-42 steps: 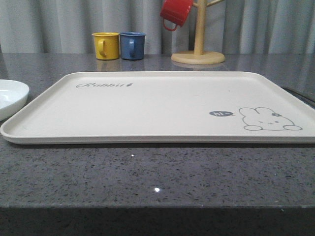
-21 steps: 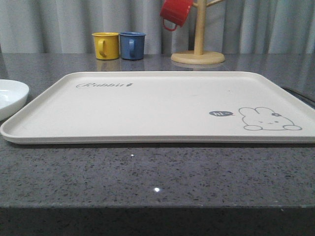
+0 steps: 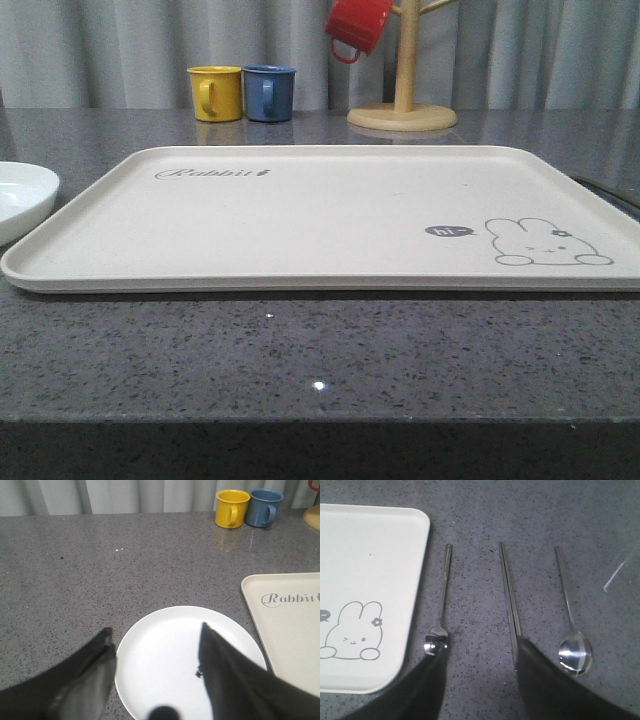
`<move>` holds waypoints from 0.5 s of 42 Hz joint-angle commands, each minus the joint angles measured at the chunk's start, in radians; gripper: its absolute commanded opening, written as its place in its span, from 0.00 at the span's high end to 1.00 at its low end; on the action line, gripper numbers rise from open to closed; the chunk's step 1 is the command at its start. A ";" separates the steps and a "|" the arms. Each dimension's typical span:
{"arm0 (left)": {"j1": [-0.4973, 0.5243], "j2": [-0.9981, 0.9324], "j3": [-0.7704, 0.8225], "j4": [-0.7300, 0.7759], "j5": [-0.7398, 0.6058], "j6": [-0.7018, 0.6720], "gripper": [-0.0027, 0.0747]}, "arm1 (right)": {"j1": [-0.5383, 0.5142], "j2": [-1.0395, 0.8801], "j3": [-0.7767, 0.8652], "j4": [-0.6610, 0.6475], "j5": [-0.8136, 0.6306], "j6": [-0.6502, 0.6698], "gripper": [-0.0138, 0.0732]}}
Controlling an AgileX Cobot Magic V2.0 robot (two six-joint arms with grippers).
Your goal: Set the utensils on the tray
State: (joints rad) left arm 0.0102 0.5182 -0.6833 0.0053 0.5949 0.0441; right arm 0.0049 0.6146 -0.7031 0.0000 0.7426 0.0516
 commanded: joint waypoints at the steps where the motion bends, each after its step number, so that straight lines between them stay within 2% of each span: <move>1: 0.002 0.012 -0.027 0.003 -0.070 -0.001 0.29 | -0.006 0.006 -0.033 -0.019 -0.057 -0.005 0.23; 14: 0.002 0.012 -0.027 0.003 -0.070 -0.001 0.37 | -0.006 0.006 -0.033 -0.019 -0.057 -0.005 0.23; 21: 0.002 0.014 -0.027 -0.070 -0.100 -0.001 0.41 | -0.006 0.006 -0.033 -0.019 -0.057 -0.005 0.23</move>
State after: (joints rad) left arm 0.0102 0.5182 -0.6833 -0.0164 0.5878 0.0441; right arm 0.0049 0.6146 -0.7031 -0.0068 0.7450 0.0552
